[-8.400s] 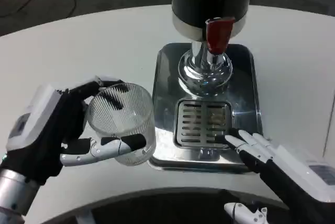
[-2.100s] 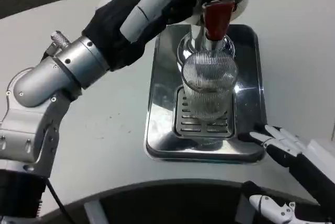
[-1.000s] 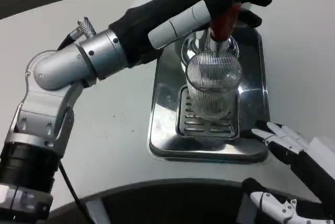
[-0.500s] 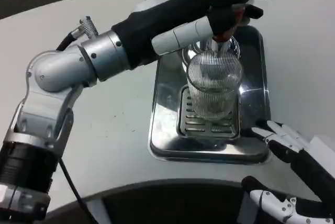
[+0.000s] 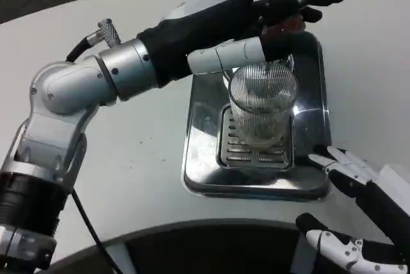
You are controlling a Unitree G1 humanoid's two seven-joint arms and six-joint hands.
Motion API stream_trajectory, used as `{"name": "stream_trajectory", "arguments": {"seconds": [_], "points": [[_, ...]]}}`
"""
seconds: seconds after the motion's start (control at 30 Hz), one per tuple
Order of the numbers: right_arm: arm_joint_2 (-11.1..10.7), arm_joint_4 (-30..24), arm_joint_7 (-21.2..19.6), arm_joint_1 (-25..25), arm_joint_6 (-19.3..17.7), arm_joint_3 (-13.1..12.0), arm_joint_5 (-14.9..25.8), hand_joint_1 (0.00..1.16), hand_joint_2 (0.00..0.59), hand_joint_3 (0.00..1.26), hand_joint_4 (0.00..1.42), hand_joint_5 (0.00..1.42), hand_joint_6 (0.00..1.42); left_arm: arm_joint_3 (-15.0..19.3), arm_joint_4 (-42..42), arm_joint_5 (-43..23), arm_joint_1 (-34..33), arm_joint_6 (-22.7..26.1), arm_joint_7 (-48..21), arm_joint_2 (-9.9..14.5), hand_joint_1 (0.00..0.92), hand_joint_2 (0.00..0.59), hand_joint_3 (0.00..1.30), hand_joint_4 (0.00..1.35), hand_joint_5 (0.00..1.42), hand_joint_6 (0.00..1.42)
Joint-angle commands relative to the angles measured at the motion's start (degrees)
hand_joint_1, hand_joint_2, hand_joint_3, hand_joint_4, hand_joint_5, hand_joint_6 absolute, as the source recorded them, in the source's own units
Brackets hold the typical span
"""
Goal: Grasp the cup under the faucet to collect the drink, then remove the cup.
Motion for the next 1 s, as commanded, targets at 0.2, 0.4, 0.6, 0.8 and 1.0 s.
{"name": "stream_trajectory", "arguments": {"seconds": [0.2,0.4,0.6,0.8,1.0], "points": [[3.63,2.28,-2.08,-1.64,1.11,0.36,3.65,0.39,0.37,0.08,0.02,0.01,0.0,-2.52,0.66,2.95,2.18,-1.2,-2.23,0.9,0.0,0.002,0.08,0.0,0.07,0.09],[7.62,6.2,-5.53,-4.39,1.65,1.28,6.93,0.49,0.287,0.0,0.01,0.06,0.0,-2.72,0.35,3.5,2.44,-1.97,-1.65,1.17,0.0,0.002,0.08,0.0,0.07,0.09],[9.39,9.96,-8.28,-6.59,1.48,1.71,9.72,0.52,0.269,0.0,0.0,0.07,0.0,-2.79,-0.29,4.2,2.56,-2.39,-1.56,1.31,0.0,0.002,0.08,0.0,0.07,0.09],[10.49,14.1,-10.42,-9.69,1.17,2.29,12.28,0.53,0.264,0.0,0.0,0.07,0.0,-3.0,-1.16,4.86,2.75,-2.74,-1.47,1.65,0.0,0.001,0.08,0.0,0.07,0.09],[11.38,18.33,-13.19,-13.17,-0.27,3.68,13.02,0.63,0.24,0.0,0.0,0.06,0.0,-2.85,-2.04,4.81,3.14,-2.7,-1.19,2.0,0.0,0.004,0.08,0.0,0.07,0.09]]}}
